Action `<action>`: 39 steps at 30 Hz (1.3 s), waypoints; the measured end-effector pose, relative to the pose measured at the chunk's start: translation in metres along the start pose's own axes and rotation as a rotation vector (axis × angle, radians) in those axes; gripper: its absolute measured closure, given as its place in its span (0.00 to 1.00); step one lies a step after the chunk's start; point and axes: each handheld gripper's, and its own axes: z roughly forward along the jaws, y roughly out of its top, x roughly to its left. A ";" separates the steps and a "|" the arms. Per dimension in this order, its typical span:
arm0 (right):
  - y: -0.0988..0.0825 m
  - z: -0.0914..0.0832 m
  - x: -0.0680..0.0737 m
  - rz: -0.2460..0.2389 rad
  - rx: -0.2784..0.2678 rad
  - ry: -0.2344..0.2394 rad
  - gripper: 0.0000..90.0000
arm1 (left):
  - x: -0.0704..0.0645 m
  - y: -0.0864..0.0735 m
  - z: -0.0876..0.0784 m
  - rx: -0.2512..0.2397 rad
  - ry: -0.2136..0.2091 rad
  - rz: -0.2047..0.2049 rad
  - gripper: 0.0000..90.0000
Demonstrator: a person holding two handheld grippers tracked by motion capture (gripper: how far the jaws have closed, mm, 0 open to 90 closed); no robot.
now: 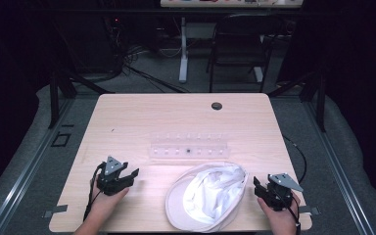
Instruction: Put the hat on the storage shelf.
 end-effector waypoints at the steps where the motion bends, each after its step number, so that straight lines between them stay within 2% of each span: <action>1: 0.000 0.000 0.000 0.000 0.000 0.000 0.50 | 0.000 0.000 0.000 0.000 0.000 0.000 0.54; 3: 0.001 -0.002 0.001 0.023 0.012 0.008 0.54 | 0.000 0.001 -0.002 0.003 0.015 -0.007 0.54; 6: 0.001 -0.002 0.001 0.032 0.033 0.016 0.55 | 0.000 0.001 -0.002 0.010 0.005 -0.016 0.53; 8: 0.001 0.000 0.002 0.037 0.065 0.024 0.56 | -0.002 0.001 -0.002 0.016 0.000 -0.010 0.53; 14: 0.007 -0.001 0.000 0.060 0.114 0.020 0.57 | -0.008 0.002 -0.002 0.019 -0.021 0.008 0.53; 18: 0.019 -0.003 -0.001 0.056 0.169 0.047 0.57 | -0.014 0.003 -0.002 0.024 -0.034 0.026 0.52; 19: 0.019 -0.003 -0.001 0.056 0.169 0.047 0.57 | -0.014 0.003 -0.002 0.024 -0.034 0.026 0.52; 20: 0.028 -0.006 -0.001 0.059 0.210 0.073 0.57 | -0.016 0.003 -0.002 0.020 -0.038 0.023 0.52; 23: 0.038 -0.009 -0.002 0.054 0.221 0.093 0.56 | -0.018 0.004 -0.003 0.024 -0.050 0.031 0.52; 24: 0.051 -0.013 -0.002 0.035 0.230 0.109 0.56 | -0.020 0.004 -0.003 0.026 -0.054 0.032 0.52; 28: 0.074 -0.019 -0.001 0.026 0.238 0.147 0.56 | -0.021 0.004 -0.001 0.029 -0.059 0.041 0.51; 29: 0.074 -0.019 -0.001 0.026 0.238 0.147 0.56 | -0.021 0.004 -0.001 0.029 -0.059 0.041 0.51; 30: 0.086 -0.022 0.000 0.038 0.263 0.192 0.56 | -0.021 0.004 -0.001 0.030 -0.062 0.042 0.51; 35: 0.101 -0.027 0.008 0.021 0.287 0.228 0.57 | -0.021 0.003 -0.002 0.027 -0.063 0.042 0.51; 36: 0.109 -0.029 0.013 0.022 0.310 0.244 0.58 | -0.021 0.003 -0.002 0.026 -0.063 0.042 0.51; 39: 0.113 -0.031 0.017 0.023 0.317 0.264 0.58 | -0.021 0.003 -0.002 0.028 -0.065 0.043 0.51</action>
